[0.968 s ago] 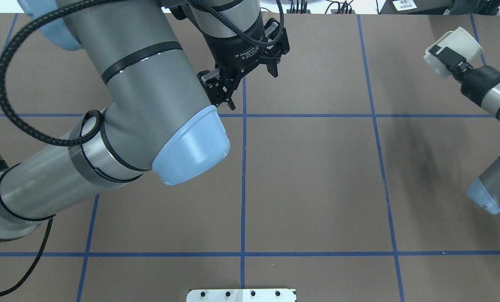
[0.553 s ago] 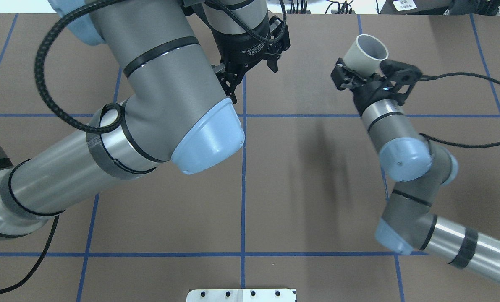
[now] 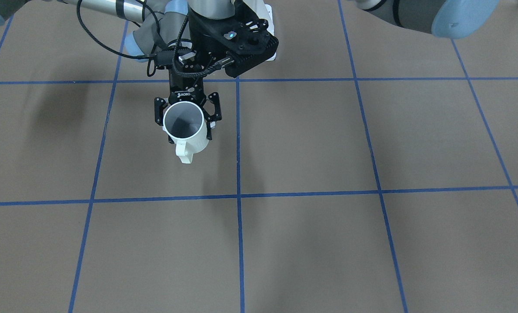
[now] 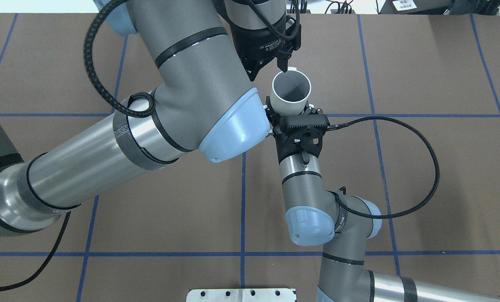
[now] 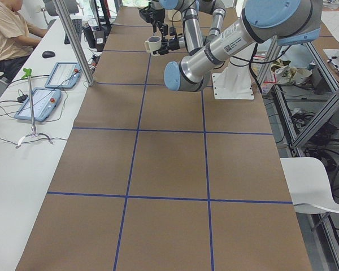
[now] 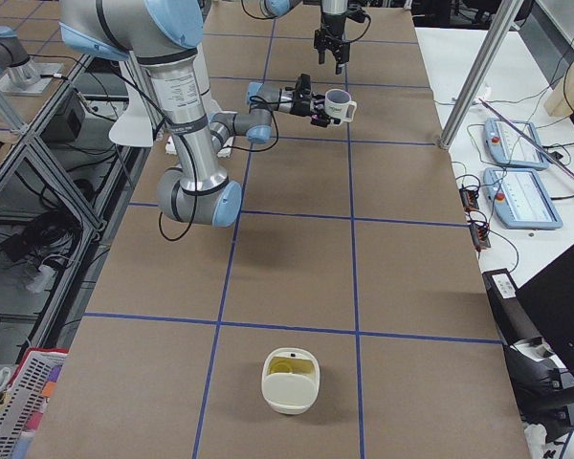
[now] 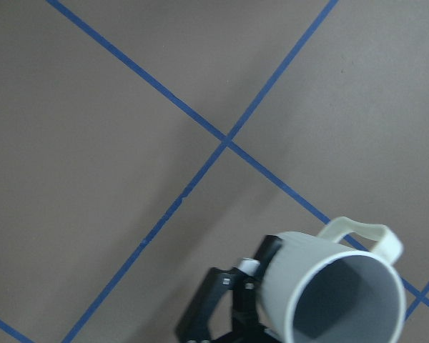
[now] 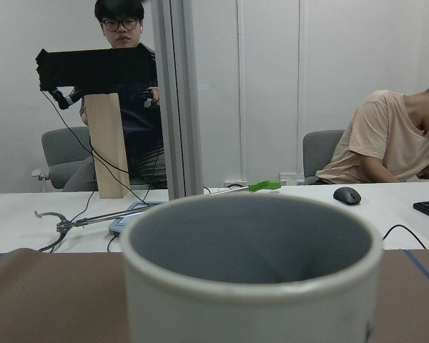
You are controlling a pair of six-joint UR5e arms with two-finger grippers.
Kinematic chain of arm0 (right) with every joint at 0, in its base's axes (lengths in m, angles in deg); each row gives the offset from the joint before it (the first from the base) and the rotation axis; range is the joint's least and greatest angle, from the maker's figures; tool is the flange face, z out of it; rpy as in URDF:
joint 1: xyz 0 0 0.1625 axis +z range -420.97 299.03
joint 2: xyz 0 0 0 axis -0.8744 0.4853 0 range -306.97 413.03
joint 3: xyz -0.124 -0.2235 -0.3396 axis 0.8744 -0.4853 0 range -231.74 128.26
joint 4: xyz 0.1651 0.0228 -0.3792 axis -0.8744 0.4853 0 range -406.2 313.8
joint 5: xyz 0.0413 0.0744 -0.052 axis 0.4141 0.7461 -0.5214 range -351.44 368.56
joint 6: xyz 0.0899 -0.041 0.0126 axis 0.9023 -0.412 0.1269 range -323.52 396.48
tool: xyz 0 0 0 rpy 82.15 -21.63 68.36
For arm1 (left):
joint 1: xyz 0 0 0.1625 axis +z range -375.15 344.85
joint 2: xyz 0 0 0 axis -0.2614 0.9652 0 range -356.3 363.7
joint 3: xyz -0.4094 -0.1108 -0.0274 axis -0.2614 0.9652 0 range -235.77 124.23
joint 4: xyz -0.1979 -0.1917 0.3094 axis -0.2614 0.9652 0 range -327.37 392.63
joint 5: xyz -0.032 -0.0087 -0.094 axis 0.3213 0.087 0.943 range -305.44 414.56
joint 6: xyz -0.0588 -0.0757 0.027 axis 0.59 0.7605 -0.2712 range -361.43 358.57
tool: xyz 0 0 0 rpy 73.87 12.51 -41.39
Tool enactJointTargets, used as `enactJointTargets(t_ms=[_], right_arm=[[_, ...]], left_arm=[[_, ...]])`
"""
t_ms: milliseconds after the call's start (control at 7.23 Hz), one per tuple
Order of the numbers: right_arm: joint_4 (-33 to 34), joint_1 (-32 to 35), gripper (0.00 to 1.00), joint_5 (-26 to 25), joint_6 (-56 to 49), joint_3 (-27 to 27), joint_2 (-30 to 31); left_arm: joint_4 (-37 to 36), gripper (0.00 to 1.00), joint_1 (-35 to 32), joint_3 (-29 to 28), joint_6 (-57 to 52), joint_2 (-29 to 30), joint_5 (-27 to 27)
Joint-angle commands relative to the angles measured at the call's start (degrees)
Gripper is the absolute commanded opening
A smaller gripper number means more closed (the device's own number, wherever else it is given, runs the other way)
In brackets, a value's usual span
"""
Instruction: Left arm hands cup to right arm to dump lemon
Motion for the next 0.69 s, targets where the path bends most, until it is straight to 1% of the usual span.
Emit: enactJointTargets(t_ms=[0,138,277,553], right_arm=[[0.2,-2.7,0.45,-4.7,-0.9,-1.2,-1.0],[0.2,-3.1,0.46,-6.0,-0.9,-1.2,-1.0],[0.1,-3.1,0.46,-6.2,-0.8,-1.2,-1.0],[-0.2,-3.3,0.46,-6.3,-0.7,-1.1,-1.0]], left_arm=[[-0.3,0.92,1.1,-0.1,-0.1,0.2,-0.2],[-0.4,0.88,1.2,0.1,-0.1,-0.3,-0.2],[-0.4,0.80,1.3,0.0,-0.1,-0.5,-0.2],[-0.4,0.53,1.8,-0.1,-0.1,-1.1,-0.4]])
